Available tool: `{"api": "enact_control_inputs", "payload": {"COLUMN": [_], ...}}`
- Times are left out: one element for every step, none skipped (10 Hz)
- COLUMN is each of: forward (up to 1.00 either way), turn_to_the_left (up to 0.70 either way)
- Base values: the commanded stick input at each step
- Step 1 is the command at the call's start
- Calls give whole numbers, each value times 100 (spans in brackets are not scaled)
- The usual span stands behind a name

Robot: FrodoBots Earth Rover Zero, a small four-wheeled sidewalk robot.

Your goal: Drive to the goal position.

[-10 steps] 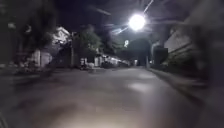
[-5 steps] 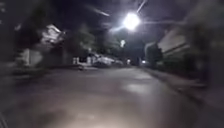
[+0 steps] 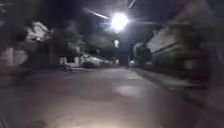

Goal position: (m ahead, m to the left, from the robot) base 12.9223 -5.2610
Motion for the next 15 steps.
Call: {"api": "enact_control_inputs", "payload": {"forward": [50, 50, 50, 50, 50, 50, 50, 50, 50, 50, 50, 50, 50, 50, 50], "turn_to_the_left": [-50, -17, -7, -1, 0, 0, 0, 0, 0, 0, 0, 0, 0, 0, 0]}}
